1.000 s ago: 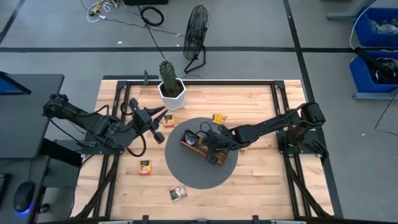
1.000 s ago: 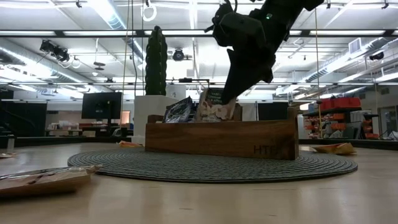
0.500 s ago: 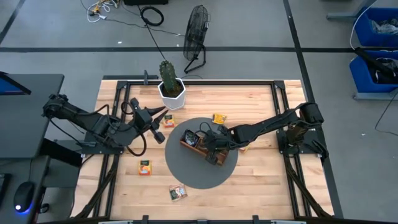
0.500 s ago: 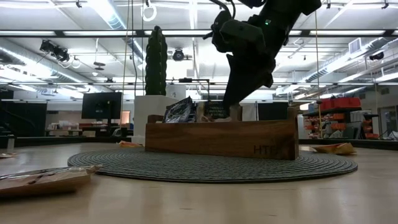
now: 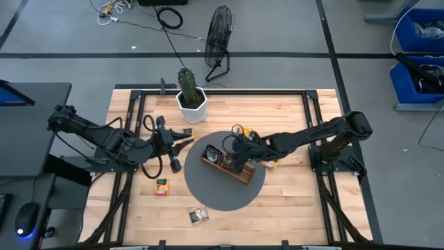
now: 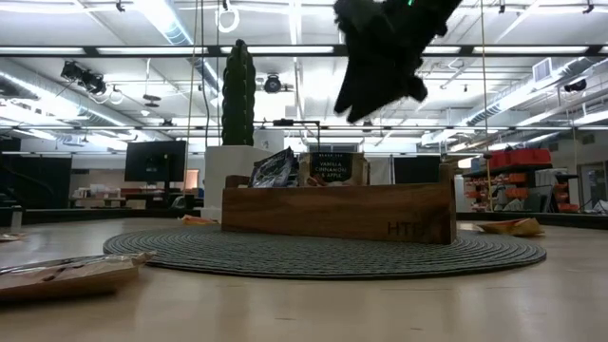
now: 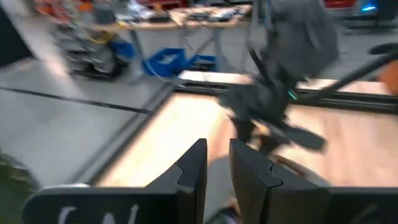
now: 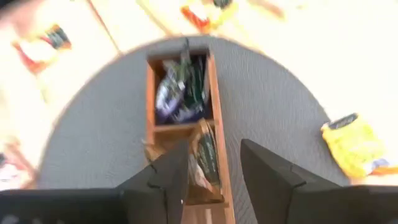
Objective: Pick & Place Tea
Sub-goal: Put the brown tea bag into the middle section of the wooden organizer
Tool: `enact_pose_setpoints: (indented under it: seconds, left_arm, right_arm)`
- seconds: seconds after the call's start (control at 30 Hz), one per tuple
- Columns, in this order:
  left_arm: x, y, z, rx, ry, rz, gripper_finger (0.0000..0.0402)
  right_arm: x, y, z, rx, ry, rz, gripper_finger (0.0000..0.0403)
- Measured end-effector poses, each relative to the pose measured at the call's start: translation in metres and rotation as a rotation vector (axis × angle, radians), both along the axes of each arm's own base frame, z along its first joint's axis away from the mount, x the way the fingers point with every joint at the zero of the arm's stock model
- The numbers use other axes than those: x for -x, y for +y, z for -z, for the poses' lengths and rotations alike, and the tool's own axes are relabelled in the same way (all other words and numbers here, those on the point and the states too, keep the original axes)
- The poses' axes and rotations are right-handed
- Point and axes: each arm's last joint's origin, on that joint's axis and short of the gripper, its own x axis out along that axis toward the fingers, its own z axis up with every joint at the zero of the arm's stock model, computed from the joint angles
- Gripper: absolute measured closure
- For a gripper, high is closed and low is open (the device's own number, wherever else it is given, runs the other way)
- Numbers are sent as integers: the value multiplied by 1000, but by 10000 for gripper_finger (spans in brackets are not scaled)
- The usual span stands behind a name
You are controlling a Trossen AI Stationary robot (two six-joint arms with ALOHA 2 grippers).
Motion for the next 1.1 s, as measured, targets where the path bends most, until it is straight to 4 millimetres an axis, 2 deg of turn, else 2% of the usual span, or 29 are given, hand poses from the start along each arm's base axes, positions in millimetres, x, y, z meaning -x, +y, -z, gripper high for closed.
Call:
enact_pose_setpoints:
  seconds: [0.23,0.37,0.47,0.67,0.83,0.97,1.1]
  left_arm:
    - [1,-10,15,280,151,296,328]
    - [-7,-22,39,397,317,303,321]
    - [-18,-38,58,416,414,309,297]
    - [-39,-72,104,496,596,308,225]
    - [-48,-97,140,559,726,298,167]
    - [-57,-111,160,587,729,282,142]
    - [-67,-117,178,627,715,240,137]
  right_arm:
    - [28,-5,-46,1,-114,7,248]
    - [45,-6,-67,28,-183,23,248]
    - [55,-5,-79,63,-223,31,248]
    - [67,7,-86,83,-229,-2,248]
    - [73,21,-83,96,-204,-40,248]
    - [77,33,-81,108,-200,-46,248]
    - [81,43,-81,117,-208,-47,248]
